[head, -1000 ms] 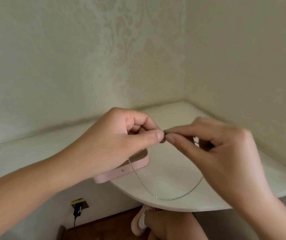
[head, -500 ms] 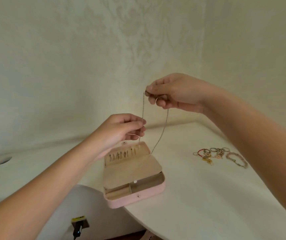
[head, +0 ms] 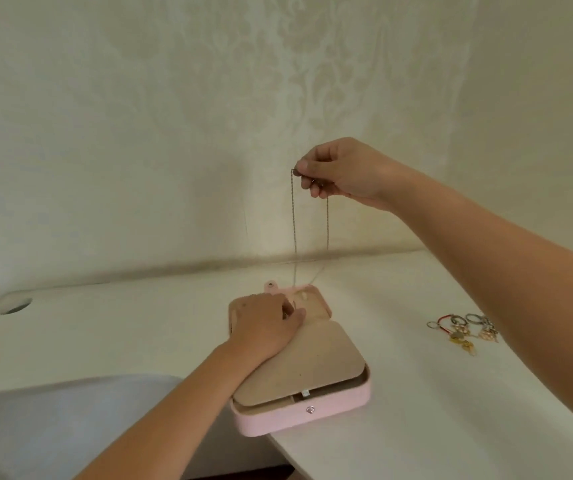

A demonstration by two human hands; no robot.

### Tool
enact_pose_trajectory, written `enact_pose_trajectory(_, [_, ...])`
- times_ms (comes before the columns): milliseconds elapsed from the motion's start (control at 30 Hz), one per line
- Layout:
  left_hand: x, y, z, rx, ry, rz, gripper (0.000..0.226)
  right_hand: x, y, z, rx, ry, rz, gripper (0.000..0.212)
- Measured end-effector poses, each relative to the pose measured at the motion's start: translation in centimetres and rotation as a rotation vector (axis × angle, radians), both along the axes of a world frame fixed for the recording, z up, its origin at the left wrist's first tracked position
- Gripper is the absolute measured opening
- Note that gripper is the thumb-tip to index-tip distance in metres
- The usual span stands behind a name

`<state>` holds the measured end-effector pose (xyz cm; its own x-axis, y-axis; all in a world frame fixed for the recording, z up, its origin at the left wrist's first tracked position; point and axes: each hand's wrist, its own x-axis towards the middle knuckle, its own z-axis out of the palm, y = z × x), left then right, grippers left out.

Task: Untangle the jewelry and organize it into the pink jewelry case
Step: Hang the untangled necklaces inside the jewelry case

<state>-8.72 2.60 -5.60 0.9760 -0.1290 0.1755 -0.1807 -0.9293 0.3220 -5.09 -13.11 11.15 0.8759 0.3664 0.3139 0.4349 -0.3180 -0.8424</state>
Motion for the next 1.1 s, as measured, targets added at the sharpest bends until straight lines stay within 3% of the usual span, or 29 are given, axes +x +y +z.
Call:
enact_pose_trajectory(200, [0.7, 0.2, -1.4, -0.052, 0.012, 0.011, 0.027, 2.7, 1.3, -2.4, -0.040, 0.008, -0.006, 0.013])
enact_pose_trajectory(467, [0.2, 0.1, -1.7, 0.093, -0.203, 0.011, 0.034, 3.7, 1.0, -3.1, -0.070, -0.009, 0.011, 0.012])
enact_pose_trajectory(933, [-0.3, 0.1, -1.9, 0.036, -0.442, 0.001, 0.033, 2.9, 0.0, -1.2, -0.039, -0.058, 0.054, 0.012])
enact_pose_trajectory(1100, [0.1, 0.0, -2.1, 0.042, -0.530, -0.002, 0.027, 2.6, 0.2, -2.4, -0.124, -0.109, 0.024, 0.010])
